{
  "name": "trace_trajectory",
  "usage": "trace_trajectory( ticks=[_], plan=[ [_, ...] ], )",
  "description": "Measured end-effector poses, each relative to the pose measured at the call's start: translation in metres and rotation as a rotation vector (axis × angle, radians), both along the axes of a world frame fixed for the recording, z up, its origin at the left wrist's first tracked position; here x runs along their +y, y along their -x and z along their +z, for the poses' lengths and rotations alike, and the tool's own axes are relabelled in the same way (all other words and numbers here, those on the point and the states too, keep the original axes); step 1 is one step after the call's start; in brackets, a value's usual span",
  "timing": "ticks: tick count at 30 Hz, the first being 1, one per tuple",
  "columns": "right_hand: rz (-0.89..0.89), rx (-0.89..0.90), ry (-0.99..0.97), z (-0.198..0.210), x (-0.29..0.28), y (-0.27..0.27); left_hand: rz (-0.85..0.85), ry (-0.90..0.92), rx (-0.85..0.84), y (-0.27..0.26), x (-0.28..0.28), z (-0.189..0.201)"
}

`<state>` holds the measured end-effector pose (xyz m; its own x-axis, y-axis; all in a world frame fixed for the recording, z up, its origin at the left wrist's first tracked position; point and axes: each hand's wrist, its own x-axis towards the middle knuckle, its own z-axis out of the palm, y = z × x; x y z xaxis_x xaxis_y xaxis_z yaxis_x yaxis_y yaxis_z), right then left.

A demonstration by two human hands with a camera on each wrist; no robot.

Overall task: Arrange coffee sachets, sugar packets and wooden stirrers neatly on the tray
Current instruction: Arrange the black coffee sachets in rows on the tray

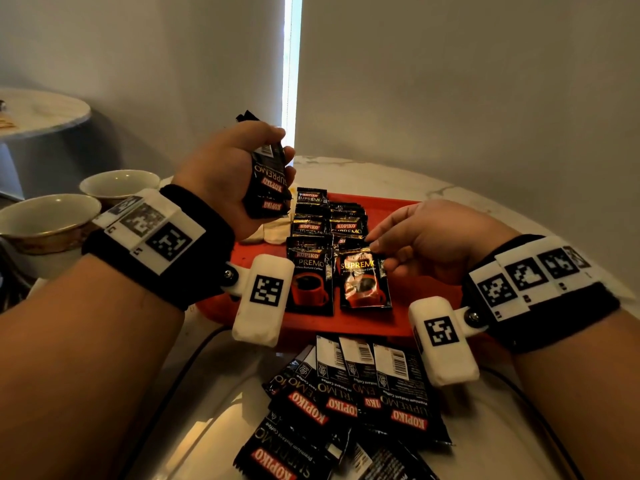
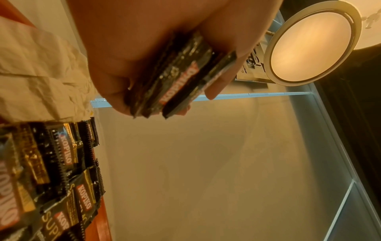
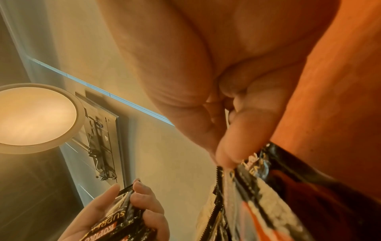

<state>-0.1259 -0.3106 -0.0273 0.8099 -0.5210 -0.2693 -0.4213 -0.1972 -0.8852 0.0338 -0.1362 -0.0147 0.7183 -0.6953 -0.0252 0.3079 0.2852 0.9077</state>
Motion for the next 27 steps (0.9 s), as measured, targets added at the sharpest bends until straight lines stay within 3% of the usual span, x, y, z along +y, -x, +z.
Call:
trace_trajectory(
  ticks=[11, 17, 22, 27],
  plan=[
    [0.002, 0.014, 0.034, -0.0016, -0.0023, -0.0027, -0.004, -0.002, -0.004, -0.0016, -0.0012, -0.0009],
    [-0.050, 0.055, 0.178, -0.0009, -0.0050, -0.0035, -0.006, -0.001, -0.006, -0.0022, -0.0007, -0.0019],
    [-0.054, 0.179, 0.245, 0.0031, -0.0047, -0.0012, -0.007, -0.003, 0.000, -0.0041, -0.0004, -0.0019],
    [0.030, 0.244, 0.164, 0.0029, 0.0001, -0.0004, 0.000, -0.004, -0.002, -0.0045, -0.0001, -0.0022]
  ],
)
